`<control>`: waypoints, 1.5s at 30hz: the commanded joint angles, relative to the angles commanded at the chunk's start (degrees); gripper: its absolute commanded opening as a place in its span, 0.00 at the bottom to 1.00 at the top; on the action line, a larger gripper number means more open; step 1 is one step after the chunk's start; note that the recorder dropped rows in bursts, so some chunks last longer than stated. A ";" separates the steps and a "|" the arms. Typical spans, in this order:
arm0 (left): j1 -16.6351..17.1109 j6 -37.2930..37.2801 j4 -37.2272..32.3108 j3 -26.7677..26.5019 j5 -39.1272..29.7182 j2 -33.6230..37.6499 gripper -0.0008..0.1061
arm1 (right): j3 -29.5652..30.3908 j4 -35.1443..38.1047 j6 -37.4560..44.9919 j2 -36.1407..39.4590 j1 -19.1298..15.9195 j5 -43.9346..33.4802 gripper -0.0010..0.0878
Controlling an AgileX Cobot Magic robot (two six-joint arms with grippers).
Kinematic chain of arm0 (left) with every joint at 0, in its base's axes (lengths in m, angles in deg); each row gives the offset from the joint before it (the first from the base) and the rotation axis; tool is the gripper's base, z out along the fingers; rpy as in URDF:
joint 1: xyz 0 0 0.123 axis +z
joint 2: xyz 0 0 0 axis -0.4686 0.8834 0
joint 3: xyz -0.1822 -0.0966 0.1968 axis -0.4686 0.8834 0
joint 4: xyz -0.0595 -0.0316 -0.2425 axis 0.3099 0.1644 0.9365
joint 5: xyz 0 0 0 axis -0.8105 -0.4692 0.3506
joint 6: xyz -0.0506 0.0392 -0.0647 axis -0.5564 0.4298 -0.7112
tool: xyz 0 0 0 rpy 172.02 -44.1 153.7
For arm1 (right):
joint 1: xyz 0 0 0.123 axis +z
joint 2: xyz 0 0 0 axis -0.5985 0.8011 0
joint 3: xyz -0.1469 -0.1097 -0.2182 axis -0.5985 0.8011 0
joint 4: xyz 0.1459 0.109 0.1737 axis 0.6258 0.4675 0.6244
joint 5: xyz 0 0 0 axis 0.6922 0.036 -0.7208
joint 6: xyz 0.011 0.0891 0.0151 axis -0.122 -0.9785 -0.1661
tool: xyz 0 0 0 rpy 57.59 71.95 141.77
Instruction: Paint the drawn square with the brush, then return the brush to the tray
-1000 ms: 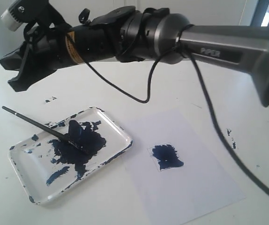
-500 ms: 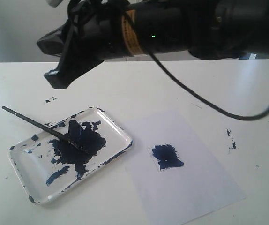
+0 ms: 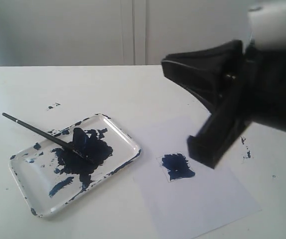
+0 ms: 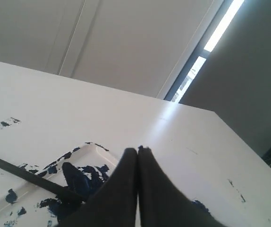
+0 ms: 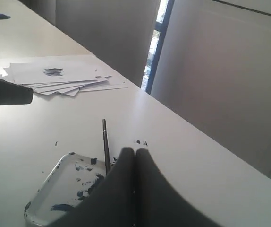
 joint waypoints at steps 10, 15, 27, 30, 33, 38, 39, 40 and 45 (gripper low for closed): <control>0.00 -13.55 -5.00 0.00 0.00 -14.61 0.05 | 15.51 8.93 0.00 -16.91 0.00 -0.91 0.01; -0.11 -20.87 -8.34 0.00 0.00 -22.76 0.05 | 20.88 12.52 0.00 -25.63 0.00 -1.27 0.01; -2.35 -26.54 -11.47 0.87 0.00 -35.64 0.05 | 32.04 21.01 0.00 -41.98 0.00 0.13 0.01; -2.50 -26.54 -14.29 1.81 0.00 -37.03 0.05 | 32.04 21.81 -0.14 -41.98 0.00 -0.53 0.01; -2.50 -26.54 -14.97 3.59 0.00 -37.15 0.05 | 32.04 21.81 0.53 -41.98 0.00 -0.65 0.01; -2.40 -26.54 -15.58 7.38 -0.81 -37.15 0.05 | 32.04 21.58 0.52 -41.98 0.00 -5.25 0.01; -2.40 -26.54 -14.74 7.38 -3.02 -37.15 0.05 | 32.04 21.58 0.52 -41.98 0.00 -7.11 0.01; -2.40 -26.54 -15.03 7.38 -3.82 -37.15 0.05 | 32.04 21.58 0.52 -41.98 0.00 -8.67 0.01; -2.40 -26.54 -14.64 7.38 -13.07 -37.15 0.05 | 32.04 20.75 0.52 -41.98 0.00 -15.72 0.01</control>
